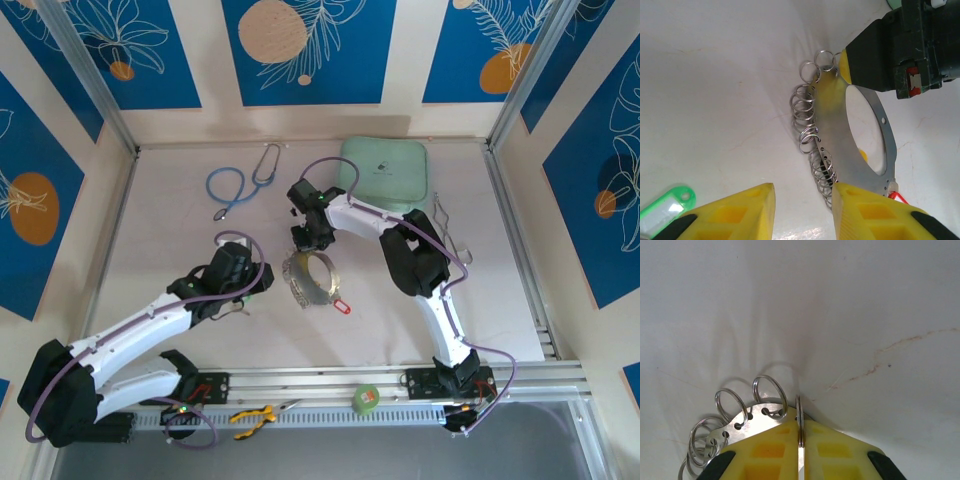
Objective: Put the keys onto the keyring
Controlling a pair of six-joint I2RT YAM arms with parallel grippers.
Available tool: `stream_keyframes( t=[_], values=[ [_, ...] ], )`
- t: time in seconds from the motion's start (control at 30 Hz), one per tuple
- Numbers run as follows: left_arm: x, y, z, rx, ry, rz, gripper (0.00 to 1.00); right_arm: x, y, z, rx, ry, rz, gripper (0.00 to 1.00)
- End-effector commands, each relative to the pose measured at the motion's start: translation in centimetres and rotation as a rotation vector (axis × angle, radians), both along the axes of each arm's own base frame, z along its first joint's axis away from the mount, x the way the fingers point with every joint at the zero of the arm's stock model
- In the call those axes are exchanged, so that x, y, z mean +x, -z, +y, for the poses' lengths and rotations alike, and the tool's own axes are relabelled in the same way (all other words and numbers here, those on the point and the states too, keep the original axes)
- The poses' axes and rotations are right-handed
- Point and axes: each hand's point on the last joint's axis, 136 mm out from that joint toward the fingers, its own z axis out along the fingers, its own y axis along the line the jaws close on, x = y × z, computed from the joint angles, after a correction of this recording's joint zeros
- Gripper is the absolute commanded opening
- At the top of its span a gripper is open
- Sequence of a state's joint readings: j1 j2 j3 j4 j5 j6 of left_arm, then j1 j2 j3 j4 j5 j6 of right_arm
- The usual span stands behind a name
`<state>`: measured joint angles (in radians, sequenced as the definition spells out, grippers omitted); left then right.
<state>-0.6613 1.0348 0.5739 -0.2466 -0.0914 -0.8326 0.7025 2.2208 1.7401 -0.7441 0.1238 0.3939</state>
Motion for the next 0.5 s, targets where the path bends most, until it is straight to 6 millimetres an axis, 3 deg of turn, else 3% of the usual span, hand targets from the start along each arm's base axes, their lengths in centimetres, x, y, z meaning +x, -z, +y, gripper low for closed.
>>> stream_keyframes(
  t=[0.0,0.47],
  values=[
    [0.43,-0.59,0.53,-0.003,-0.026,-0.034,0.35,0.51,-0.23,0.30,0.011,0.000,0.009,0.10],
    [0.28,-0.70,0.73,-0.003,-0.028,-0.038,0.35,1.44,0.51,0.53,0.012,0.005,0.017,0.13]
  ],
)
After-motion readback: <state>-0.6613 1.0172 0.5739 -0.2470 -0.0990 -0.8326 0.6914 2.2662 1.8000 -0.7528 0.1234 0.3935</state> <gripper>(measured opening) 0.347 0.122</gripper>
